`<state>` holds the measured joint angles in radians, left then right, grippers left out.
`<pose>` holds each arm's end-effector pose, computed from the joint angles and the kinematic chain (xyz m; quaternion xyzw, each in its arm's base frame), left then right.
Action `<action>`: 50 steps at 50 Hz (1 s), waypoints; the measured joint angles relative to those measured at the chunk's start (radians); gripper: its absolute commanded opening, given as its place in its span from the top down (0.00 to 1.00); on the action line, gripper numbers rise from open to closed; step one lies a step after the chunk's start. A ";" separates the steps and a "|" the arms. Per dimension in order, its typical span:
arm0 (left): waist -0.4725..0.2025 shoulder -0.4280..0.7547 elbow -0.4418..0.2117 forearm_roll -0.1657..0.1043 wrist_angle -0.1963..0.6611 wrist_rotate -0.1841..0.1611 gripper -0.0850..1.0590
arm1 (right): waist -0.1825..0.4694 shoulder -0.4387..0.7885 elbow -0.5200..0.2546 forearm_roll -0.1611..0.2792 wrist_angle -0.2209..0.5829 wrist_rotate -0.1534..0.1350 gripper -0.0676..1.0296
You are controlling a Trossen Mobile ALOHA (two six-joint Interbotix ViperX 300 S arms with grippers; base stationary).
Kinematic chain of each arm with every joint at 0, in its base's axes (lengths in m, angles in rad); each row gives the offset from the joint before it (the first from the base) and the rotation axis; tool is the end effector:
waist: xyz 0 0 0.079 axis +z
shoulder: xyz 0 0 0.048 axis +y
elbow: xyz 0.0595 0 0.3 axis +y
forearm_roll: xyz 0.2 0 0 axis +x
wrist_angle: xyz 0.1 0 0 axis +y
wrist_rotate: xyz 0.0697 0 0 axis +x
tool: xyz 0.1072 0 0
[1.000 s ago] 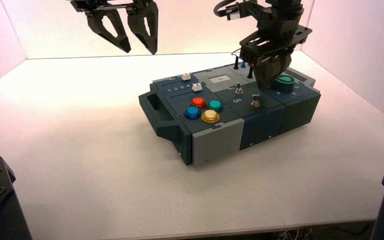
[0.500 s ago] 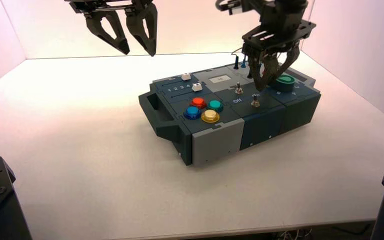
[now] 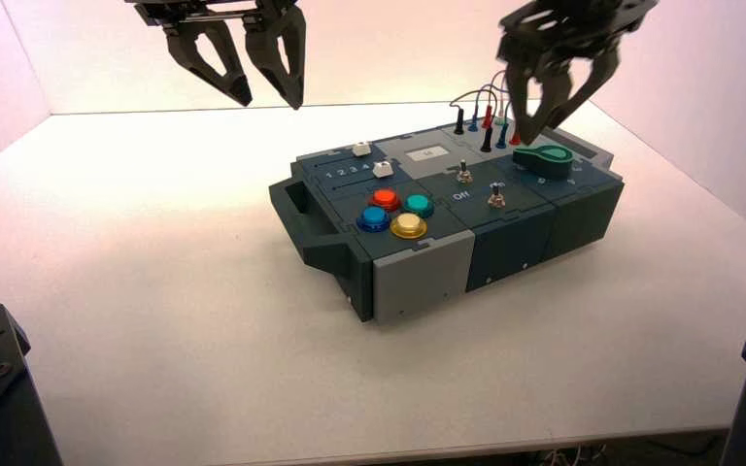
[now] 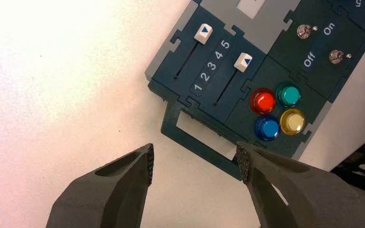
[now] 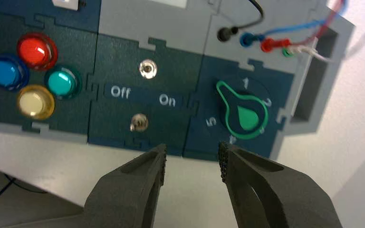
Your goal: Turn the knob to position 6.
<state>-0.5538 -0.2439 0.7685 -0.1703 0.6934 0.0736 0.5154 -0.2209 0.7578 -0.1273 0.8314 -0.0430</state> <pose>0.2509 -0.1777 0.1176 0.1031 0.5626 -0.2512 0.7809 0.2572 0.1266 0.1069 -0.2377 0.5897 0.2008 0.7453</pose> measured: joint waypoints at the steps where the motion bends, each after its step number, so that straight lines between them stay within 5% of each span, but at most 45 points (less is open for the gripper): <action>1: 0.000 0.000 -0.002 -0.002 0.000 0.000 0.15 | -0.002 -0.008 0.003 0.000 0.002 0.000 0.41; 22: 0.000 0.000 0.005 -0.002 -0.002 0.000 0.15 | -0.087 -0.186 0.107 -0.002 0.023 0.023 0.28; 34: 0.000 0.000 0.017 0.000 -0.026 0.000 0.15 | -0.121 -0.307 0.144 -0.002 0.017 0.038 0.28; 50: 0.000 0.000 0.018 -0.002 -0.038 0.000 0.15 | -0.121 -0.324 0.181 0.003 -0.041 0.044 0.28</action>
<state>-0.5538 -0.2439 0.7869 -0.1718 0.6550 0.0736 0.3942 -0.5446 0.9388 -0.1243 0.7900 0.0015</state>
